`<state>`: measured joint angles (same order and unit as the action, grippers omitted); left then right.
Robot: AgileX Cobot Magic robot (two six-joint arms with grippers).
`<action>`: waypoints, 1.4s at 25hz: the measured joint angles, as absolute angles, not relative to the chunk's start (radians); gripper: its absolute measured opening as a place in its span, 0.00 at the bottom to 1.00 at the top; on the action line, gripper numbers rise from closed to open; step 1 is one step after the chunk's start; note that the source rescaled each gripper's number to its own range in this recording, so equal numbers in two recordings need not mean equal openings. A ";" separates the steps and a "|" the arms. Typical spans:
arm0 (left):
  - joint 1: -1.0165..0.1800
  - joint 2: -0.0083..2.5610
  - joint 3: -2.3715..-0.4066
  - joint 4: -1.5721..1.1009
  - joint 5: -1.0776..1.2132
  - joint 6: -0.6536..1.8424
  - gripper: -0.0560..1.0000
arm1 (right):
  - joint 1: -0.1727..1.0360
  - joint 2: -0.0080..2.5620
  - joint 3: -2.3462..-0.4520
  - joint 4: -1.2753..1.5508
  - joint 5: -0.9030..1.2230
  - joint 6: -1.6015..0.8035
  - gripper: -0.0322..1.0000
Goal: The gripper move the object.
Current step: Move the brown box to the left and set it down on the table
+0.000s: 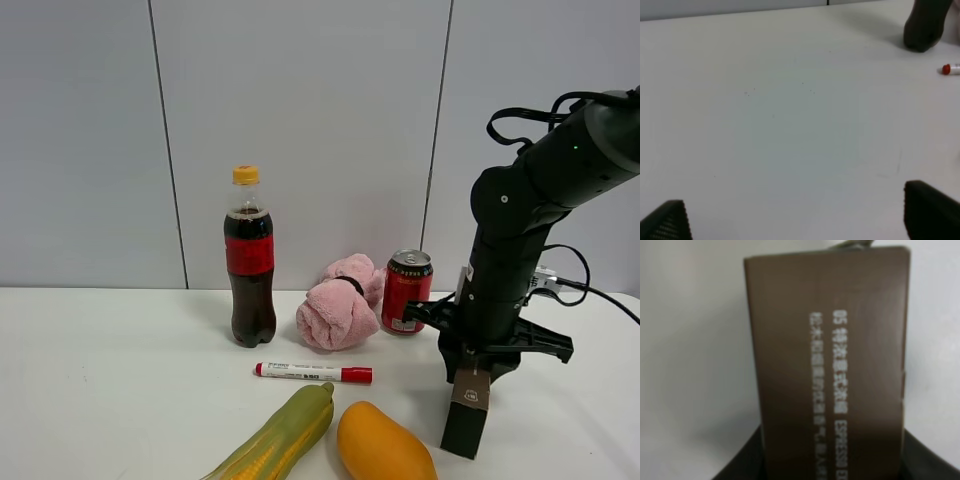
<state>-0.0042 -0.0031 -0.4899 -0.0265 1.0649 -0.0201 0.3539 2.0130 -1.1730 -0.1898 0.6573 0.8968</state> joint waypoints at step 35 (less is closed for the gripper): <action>-0.004 -0.003 -0.490 -0.027 1.065 -0.020 1.00 | 0.873 2.169 -1.942 0.085 0.904 0.582 0.03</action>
